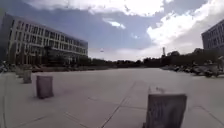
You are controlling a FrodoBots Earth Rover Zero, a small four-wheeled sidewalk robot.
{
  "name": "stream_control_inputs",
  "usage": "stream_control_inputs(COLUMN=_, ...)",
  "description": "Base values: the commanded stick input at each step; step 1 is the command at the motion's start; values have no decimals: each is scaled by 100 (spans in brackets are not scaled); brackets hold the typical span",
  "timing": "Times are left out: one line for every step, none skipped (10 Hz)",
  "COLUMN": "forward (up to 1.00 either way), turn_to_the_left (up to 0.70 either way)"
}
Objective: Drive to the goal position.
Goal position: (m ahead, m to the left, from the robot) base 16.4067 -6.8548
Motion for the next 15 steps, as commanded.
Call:
stream_control_inputs(forward=50, turn_to_the_left=1)
stream_control_inputs(forward=50, turn_to_the_left=1)
stream_control_inputs(forward=50, turn_to_the_left=1)
stream_control_inputs(forward=50, turn_to_the_left=1)
stream_control_inputs(forward=50, turn_to_the_left=1)
stream_control_inputs(forward=50, turn_to_the_left=1)
stream_control_inputs(forward=50, turn_to_the_left=1)
stream_control_inputs(forward=50, turn_to_the_left=1)
stream_control_inputs(forward=50, turn_to_the_left=1)
stream_control_inputs(forward=50, turn_to_the_left=1)
stream_control_inputs(forward=50, turn_to_the_left=1)
stream_control_inputs(forward=50, turn_to_the_left=1)
stream_control_inputs(forward=50, turn_to_the_left=1)
stream_control_inputs(forward=50, turn_to_the_left=1)
stream_control_inputs(forward=50, turn_to_the_left=1)
